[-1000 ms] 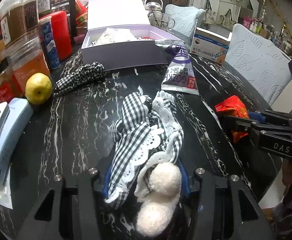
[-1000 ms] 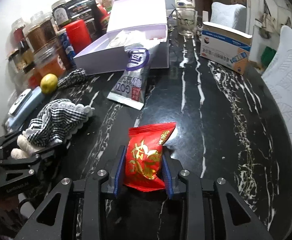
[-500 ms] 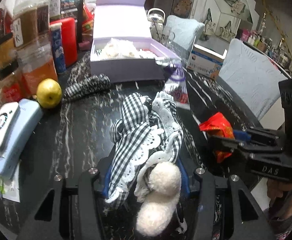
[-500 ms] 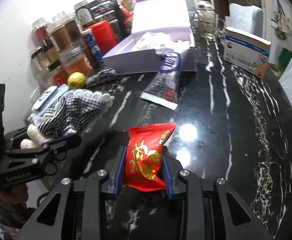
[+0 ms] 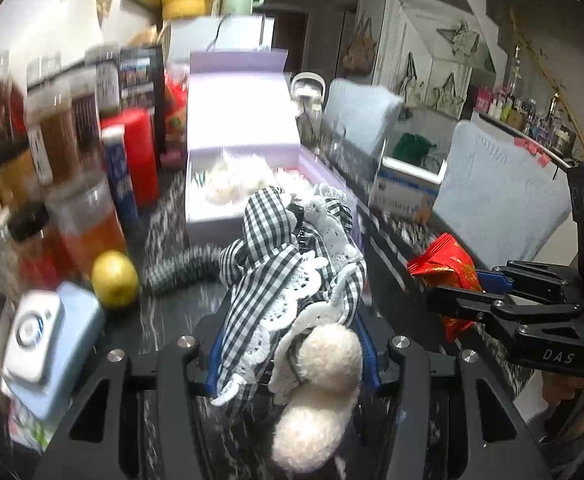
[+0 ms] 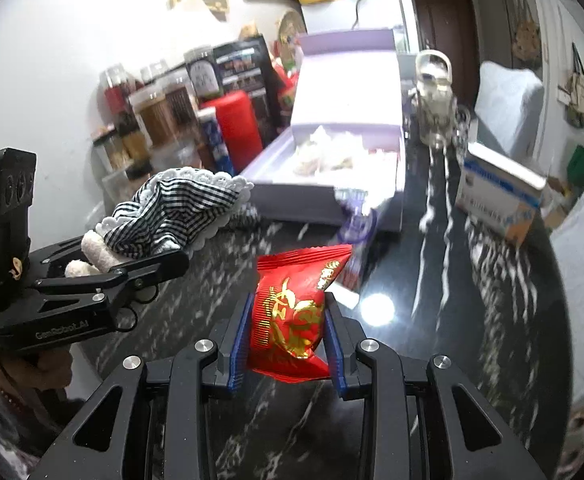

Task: Organize soft objects
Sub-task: 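Lift and carry the gingham doll and red snack bag toward the lavender box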

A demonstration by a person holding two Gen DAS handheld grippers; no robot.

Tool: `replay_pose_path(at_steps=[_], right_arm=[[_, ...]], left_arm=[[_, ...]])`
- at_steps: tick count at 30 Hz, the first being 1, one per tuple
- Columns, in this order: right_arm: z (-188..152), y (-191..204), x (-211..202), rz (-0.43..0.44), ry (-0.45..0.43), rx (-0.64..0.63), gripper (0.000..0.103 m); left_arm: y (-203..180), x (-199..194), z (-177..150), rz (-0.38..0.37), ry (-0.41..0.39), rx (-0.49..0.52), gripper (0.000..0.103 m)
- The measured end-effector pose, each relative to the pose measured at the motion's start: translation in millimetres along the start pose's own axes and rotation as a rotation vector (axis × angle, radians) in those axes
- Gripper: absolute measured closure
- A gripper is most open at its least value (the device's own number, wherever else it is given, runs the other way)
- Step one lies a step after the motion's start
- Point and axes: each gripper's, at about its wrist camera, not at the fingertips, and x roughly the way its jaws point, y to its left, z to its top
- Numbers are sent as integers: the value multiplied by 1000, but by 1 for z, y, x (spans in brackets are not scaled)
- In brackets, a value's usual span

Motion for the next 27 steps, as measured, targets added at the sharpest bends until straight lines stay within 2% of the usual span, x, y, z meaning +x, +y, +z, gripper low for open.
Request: replay_pose_path(at_steps=[5, 10, 27], right_arm=[[28, -4, -9, -12, -54, -37, 70], [58, -9, -17, 39, -104, -50, 70], [157, -23, -15, 12, -240, -130, 70]], left_arm=[[-4, -5, 29, -5, -76, 17, 52], [-2, -5, 53, -13, -139, -3, 52], [1, 14, 160, 64, -297, 59, 52]])
